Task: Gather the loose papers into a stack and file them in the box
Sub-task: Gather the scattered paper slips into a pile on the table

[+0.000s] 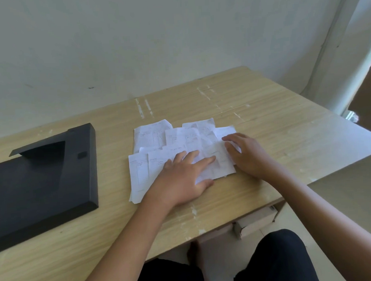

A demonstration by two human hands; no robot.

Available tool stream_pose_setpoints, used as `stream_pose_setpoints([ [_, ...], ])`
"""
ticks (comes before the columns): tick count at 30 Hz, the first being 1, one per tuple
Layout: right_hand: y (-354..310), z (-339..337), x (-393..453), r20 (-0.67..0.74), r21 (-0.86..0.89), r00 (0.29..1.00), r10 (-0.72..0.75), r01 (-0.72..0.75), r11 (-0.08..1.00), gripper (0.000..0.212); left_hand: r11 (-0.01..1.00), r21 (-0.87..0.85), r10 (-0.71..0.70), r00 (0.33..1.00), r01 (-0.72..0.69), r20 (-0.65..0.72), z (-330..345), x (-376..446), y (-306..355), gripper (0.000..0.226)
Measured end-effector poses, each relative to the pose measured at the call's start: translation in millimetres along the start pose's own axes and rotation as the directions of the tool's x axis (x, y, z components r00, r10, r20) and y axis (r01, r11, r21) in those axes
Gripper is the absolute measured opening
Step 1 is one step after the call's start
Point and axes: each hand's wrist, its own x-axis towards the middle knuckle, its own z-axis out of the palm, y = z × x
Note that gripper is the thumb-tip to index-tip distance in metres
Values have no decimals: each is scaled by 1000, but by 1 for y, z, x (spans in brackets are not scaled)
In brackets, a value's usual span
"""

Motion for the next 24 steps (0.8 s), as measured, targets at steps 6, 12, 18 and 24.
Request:
stream_pose_setpoints([
  [6,-1,-1,-3,-156,-49,976,153,-163,985,45,970,-202,-186,952,138,-243,3,-20,-31,70],
  [12,-33,19,-7,-64,7,979,196,-195,981,42,798,-278,-599,757,535,-262,36,-22,-61,75],
  [18,-53,30,-14,-118,158,976,183,-164,974,47,821,-415,-539,774,393,-333,36,-4,-37,64],
  [24,-25,8,-22,-248,32,932,265,-266,964,49,796,-472,-583,692,380,-426,37,-25,-57,67],
])
